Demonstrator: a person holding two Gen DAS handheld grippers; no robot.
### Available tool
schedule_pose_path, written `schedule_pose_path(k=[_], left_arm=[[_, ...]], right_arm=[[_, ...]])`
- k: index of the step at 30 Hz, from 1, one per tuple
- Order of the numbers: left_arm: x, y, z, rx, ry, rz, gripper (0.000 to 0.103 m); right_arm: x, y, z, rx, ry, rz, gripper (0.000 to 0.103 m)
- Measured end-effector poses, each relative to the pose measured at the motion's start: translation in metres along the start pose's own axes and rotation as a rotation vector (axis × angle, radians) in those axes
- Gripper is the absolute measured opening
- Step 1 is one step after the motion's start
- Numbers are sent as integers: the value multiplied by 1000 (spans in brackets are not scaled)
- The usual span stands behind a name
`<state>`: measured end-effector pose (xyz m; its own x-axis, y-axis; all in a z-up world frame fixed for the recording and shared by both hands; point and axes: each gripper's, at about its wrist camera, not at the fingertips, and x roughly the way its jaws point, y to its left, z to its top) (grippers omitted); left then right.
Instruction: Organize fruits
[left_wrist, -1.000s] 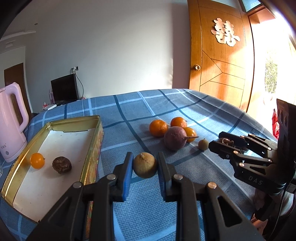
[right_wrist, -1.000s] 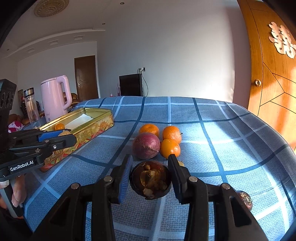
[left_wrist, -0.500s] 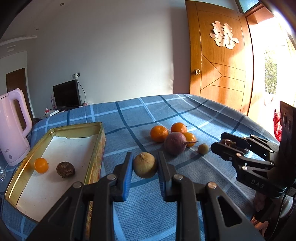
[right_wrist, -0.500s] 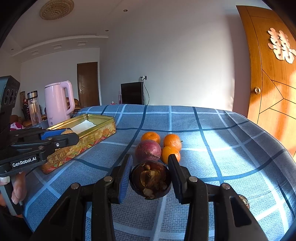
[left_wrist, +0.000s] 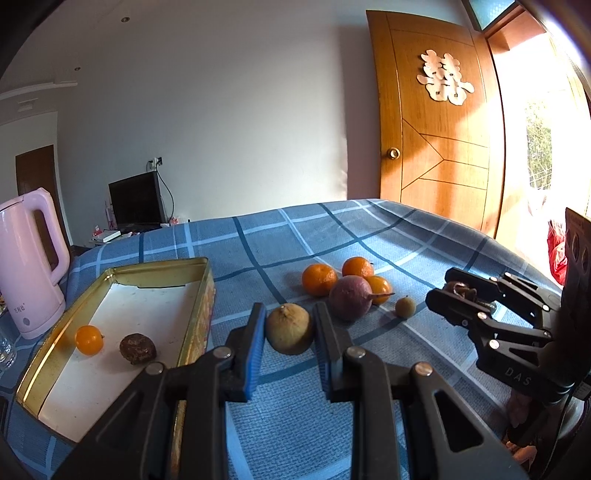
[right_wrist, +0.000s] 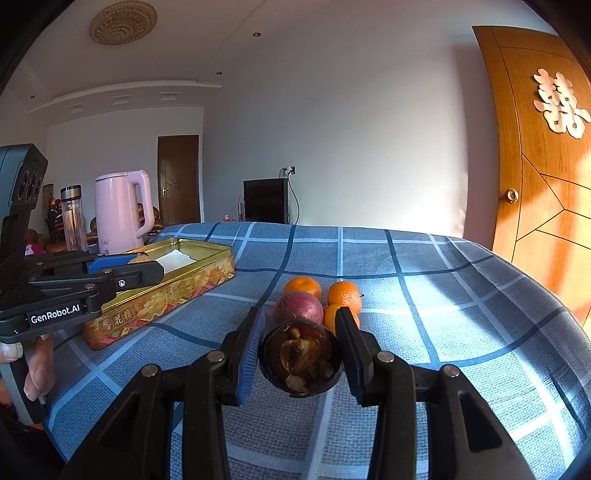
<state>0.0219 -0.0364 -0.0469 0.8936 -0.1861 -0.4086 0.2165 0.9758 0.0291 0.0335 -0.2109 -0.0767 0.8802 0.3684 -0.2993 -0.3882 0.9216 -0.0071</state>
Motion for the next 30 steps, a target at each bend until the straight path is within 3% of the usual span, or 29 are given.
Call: schedule_pose_path(k=[30], left_arm=[[-13, -6, 12, 28, -73, 38, 27]], right_arm=[[-20, 10, 16, -23, -91, 15, 42]])
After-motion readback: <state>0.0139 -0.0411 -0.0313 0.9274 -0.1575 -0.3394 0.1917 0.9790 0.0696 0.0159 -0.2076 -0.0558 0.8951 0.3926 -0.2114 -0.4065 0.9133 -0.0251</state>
